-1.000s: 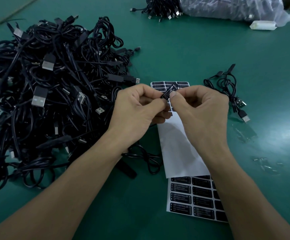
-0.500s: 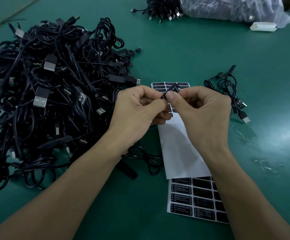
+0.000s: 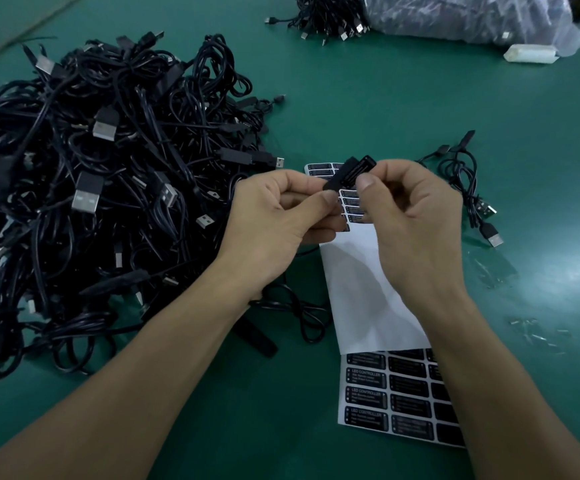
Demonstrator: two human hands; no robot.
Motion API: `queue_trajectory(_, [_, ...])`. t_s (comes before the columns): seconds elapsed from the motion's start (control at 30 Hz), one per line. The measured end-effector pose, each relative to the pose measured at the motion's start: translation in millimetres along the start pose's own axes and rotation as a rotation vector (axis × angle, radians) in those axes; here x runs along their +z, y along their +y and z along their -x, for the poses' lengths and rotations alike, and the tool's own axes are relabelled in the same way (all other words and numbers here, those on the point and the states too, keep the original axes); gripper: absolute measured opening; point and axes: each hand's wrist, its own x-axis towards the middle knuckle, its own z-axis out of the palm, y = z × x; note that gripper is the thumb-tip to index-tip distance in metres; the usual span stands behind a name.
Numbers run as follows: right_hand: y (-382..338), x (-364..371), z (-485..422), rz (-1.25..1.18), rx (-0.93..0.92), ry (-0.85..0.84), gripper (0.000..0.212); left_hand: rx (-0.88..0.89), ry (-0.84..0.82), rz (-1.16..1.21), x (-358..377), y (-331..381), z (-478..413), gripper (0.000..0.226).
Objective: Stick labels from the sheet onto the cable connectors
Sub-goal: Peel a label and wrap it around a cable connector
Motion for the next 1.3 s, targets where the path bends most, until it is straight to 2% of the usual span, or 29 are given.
queue_trajectory(0.2, [0.4,0.3,-0.5,-0.025,0.050,-0.050,0.023,0.009,-0.018,-0.009,-0.5,0.1,0.7,0.004])
queue_trajectory(0.5, [0.8,0.4,-0.4,-0.067,0.074,-0.076,0.019,0.014,-0.027,-0.009,-0.4,-1.3,0.9,0.006])
queue_trajectory(1.3, [1.1,1.7,-0.2,-0.063,0.065,-0.070,0.019,0.011,-0.003,0.012,1.2,-3.4,0.7,0.008])
